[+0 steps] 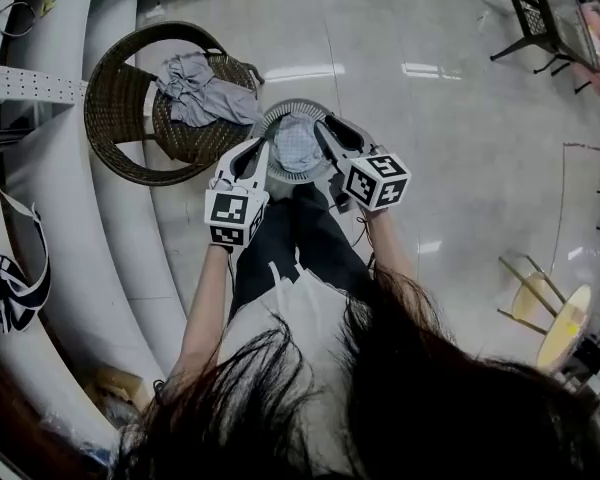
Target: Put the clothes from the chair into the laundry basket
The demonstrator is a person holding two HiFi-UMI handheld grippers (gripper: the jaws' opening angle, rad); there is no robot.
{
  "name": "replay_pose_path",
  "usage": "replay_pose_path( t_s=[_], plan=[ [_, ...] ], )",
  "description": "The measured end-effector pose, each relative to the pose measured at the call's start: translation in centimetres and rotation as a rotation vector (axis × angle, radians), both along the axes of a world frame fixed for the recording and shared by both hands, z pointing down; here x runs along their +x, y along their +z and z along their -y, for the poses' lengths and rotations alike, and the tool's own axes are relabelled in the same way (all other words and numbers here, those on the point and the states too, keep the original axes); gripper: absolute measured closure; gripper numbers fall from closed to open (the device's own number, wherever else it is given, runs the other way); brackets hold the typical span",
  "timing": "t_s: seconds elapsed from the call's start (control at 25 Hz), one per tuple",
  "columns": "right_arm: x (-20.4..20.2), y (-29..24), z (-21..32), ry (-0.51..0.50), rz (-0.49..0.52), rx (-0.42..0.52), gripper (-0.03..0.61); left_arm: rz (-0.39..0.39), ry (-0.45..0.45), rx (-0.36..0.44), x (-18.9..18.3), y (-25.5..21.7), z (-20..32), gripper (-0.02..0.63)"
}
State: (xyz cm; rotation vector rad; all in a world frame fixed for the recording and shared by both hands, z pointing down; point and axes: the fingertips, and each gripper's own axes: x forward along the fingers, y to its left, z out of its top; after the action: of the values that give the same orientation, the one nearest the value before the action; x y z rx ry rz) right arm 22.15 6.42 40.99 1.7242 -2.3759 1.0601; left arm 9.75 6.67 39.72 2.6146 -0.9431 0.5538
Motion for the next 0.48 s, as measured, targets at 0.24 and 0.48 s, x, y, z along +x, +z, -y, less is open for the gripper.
replay_pose_path(
  t_s=[0.24, 0.48],
  plan=[
    [-1.1, -6.0, -1.7, -0.007, -0.003, 0.085, 0.486, -0.027, -0.017, 0.043, -1.3, -4.0, -1.2, 0.594],
    [-2.8, -9.6, -3.1, -0.041, -0.002, 0.126, 0.494, -0.081, -0.048, 0.074, -2.4, -7.8, -2.0, 0.594]
  ],
)
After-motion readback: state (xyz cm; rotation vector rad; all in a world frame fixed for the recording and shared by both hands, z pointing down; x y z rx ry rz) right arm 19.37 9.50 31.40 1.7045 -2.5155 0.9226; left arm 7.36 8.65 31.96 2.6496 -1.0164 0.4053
